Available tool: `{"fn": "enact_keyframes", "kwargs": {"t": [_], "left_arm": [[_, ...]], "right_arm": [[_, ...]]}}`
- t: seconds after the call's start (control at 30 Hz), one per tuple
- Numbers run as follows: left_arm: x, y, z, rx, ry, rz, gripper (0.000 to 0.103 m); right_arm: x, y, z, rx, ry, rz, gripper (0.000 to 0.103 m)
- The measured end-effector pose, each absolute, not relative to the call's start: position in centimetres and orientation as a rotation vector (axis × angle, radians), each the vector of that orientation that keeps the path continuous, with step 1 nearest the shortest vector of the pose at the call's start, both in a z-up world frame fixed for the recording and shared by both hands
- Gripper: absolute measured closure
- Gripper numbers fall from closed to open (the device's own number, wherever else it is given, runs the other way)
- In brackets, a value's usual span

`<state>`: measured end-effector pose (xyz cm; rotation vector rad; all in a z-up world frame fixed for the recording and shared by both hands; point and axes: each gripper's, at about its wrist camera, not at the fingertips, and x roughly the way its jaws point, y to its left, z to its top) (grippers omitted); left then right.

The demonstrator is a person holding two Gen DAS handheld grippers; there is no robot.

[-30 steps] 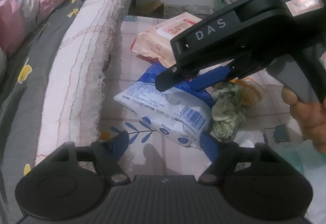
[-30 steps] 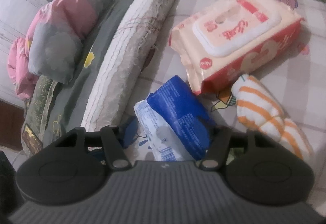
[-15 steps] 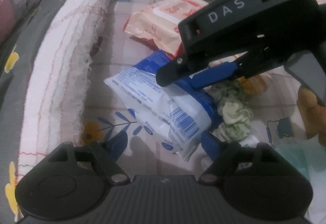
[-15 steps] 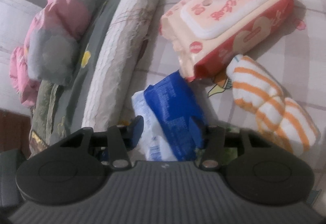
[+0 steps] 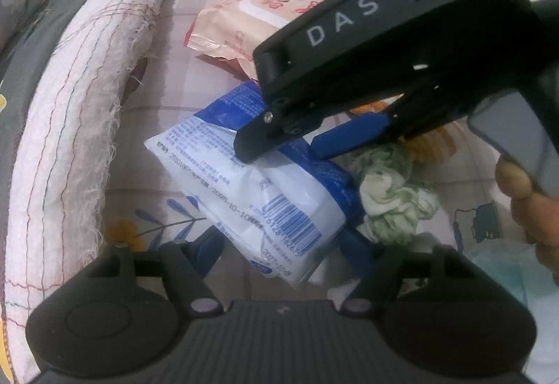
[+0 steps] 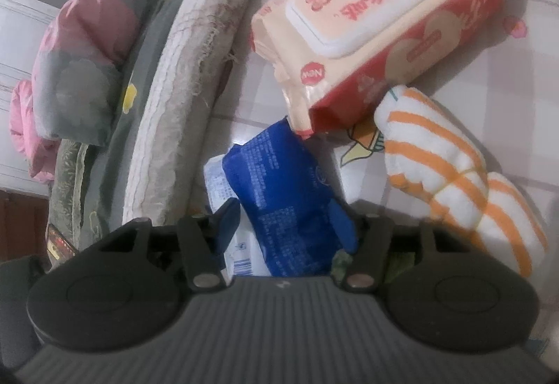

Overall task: Organize soft objects
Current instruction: 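Lower the right gripper onto the blue-and-white wet-wipes pack and close it, then lift the wet-wipes pack with the right gripper and carry it into the box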

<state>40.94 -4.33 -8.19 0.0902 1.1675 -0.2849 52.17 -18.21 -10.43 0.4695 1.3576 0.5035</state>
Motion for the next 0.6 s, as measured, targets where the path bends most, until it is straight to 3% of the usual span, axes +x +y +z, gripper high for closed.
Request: {"fn": "enact_keyframes", "kwargs": {"t": [0.2, 0.6], "left_arm": [[40.4, -3.9, -7.6, 0.056, 1.168, -0.281, 0.033], [37.5, -2.3, -0.8, 0.028, 1.035, -0.289, 0.034]], "right_arm": [[51.7, -18.0, -10.0, 0.458, 1.342, 0.514, 0.053], [49.8, -17.8, -3.6, 0.487, 1.241, 0.556, 0.056]]}}
